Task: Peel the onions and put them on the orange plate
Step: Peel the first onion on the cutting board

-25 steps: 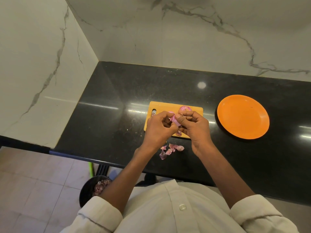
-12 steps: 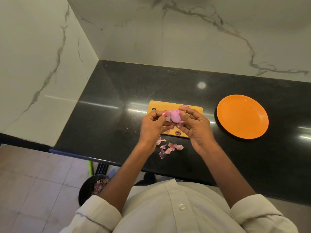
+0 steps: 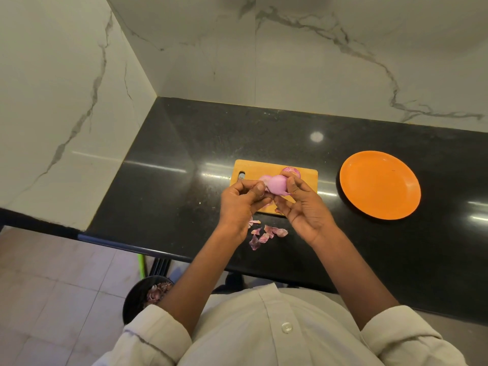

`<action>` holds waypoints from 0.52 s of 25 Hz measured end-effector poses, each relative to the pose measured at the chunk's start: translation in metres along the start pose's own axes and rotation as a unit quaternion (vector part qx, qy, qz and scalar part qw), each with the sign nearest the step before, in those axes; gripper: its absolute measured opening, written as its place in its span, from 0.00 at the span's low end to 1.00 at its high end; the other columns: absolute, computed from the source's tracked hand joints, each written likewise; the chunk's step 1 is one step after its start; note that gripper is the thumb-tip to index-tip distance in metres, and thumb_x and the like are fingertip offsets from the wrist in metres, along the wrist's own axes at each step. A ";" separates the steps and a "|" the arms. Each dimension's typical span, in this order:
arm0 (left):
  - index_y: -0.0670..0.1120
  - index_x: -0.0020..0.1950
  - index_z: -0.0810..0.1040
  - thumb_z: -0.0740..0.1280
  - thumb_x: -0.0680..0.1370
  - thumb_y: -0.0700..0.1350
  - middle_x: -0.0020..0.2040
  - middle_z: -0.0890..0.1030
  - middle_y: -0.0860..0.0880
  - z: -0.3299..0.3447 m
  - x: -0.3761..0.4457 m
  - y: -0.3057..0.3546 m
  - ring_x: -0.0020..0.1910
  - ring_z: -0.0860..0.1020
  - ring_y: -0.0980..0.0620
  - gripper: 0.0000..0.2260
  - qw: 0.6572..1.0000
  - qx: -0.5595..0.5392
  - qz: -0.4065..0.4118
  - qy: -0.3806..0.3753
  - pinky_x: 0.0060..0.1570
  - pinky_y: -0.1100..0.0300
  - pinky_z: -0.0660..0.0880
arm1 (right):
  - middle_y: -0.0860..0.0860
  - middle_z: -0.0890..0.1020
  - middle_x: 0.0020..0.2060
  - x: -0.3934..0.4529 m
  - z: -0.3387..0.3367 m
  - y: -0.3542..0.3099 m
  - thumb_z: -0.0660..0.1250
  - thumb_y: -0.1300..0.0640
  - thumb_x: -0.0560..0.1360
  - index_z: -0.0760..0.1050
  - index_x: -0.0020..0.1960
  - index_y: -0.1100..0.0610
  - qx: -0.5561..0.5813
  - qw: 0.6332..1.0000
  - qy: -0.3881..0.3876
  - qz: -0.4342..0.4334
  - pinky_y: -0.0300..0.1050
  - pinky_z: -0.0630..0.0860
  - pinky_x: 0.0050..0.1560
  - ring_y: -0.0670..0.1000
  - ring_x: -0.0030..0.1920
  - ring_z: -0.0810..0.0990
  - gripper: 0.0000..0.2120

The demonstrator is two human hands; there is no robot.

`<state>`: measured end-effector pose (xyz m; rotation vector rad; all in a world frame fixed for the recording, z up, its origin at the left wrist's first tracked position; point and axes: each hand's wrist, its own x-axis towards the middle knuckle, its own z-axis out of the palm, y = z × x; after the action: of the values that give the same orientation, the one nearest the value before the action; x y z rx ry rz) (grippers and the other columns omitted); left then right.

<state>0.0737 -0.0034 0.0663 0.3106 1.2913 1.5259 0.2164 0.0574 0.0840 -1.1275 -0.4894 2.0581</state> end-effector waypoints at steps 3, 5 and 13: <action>0.37 0.58 0.83 0.73 0.80 0.37 0.58 0.85 0.37 0.001 0.002 -0.002 0.50 0.87 0.45 0.08 0.998 -0.045 -0.036 -0.004 0.49 0.57 0.85 | 0.59 0.84 0.63 0.000 -0.003 0.002 0.68 0.63 0.82 0.81 0.63 0.59 0.017 1.000 0.001 -0.014 0.47 0.86 0.52 0.60 0.62 0.84 0.11; 0.38 0.64 0.81 0.77 0.77 0.40 0.64 0.84 0.38 0.001 0.003 -0.005 0.59 0.86 0.42 0.17 0.999 0.001 -0.033 -0.035 0.56 0.54 0.84 | 0.59 0.85 0.62 0.000 -0.004 0.002 0.69 0.66 0.81 0.81 0.65 0.60 -0.040 0.998 -0.009 -0.053 0.45 0.85 0.52 0.59 0.62 0.85 0.14; 0.40 0.65 0.83 0.73 0.81 0.37 0.56 0.86 0.41 -0.004 0.004 -0.007 0.53 0.87 0.43 0.12 0.968 0.228 0.095 -0.044 0.54 0.51 0.86 | 0.56 0.87 0.59 -0.003 0.005 -0.001 0.71 0.66 0.79 0.84 0.60 0.59 -0.108 0.990 0.011 -0.088 0.46 0.86 0.55 0.56 0.60 0.87 0.11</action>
<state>0.0727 -0.0029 0.0575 0.8072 1.5690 1.3380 0.2139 0.0564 0.0887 -1.1856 -0.7879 1.8719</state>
